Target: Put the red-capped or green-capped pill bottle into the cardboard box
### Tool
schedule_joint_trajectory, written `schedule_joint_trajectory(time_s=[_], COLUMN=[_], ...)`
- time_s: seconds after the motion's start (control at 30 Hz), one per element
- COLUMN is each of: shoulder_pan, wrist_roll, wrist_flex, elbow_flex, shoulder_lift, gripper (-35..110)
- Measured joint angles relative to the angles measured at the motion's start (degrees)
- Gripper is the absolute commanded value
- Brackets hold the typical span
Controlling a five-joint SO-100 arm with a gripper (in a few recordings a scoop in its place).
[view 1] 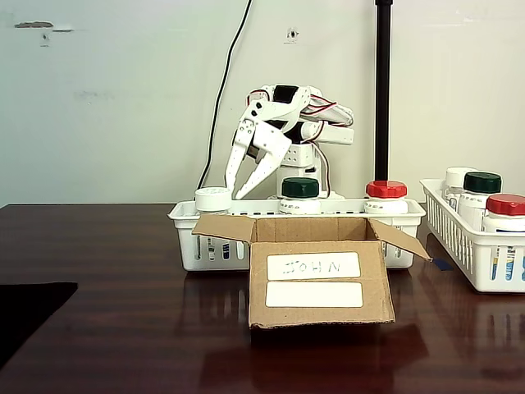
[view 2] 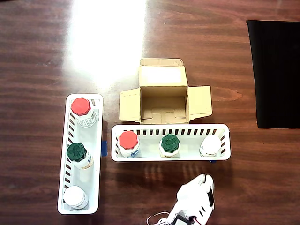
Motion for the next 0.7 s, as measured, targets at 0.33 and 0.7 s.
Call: schedule_joint_trajectory(time_s=[0.33,0.7], shoulder_pan=[-13.9,-32.8], wrist_roll=[19.2,21.4], wrist_flex=[-13.7,-12.1], elbow_flex=[0.0,-8.1], shoulder_lift=[-0.3,-0.3], gripper=[2,14])
